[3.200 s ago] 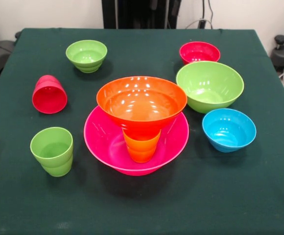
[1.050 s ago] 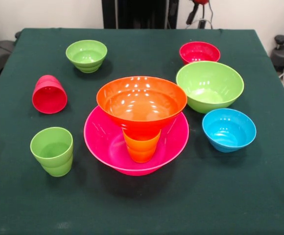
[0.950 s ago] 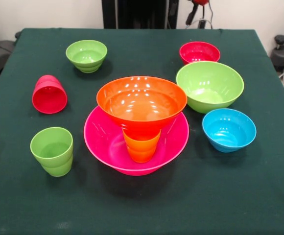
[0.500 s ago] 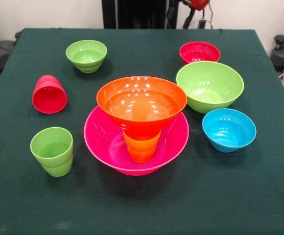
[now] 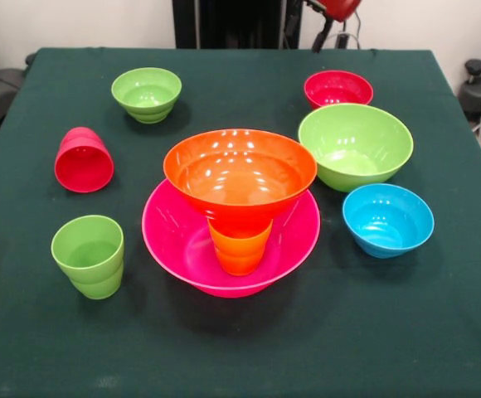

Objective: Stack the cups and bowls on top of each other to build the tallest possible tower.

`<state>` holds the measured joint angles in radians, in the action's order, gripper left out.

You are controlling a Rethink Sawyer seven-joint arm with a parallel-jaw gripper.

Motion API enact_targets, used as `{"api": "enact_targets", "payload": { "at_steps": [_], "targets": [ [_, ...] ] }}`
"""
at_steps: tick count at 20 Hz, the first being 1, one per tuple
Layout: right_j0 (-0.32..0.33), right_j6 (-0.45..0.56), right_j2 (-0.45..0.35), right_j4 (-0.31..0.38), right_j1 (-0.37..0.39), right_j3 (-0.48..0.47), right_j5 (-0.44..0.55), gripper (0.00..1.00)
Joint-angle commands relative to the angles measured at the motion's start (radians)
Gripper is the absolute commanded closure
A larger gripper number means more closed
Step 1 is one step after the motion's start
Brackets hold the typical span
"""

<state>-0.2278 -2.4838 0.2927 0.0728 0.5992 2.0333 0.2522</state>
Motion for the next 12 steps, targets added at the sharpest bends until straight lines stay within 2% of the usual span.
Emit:
{"api": "enact_targets", "payload": {
  "at_steps": [1,12],
  "targets": [
    [-0.024,-0.153,-0.039,-0.079,-0.032,-0.096,-0.006,0.00],
    [-0.053,-0.158,-0.014,-0.118,-0.038,-0.109,-0.016,0.00]
  ]
}}
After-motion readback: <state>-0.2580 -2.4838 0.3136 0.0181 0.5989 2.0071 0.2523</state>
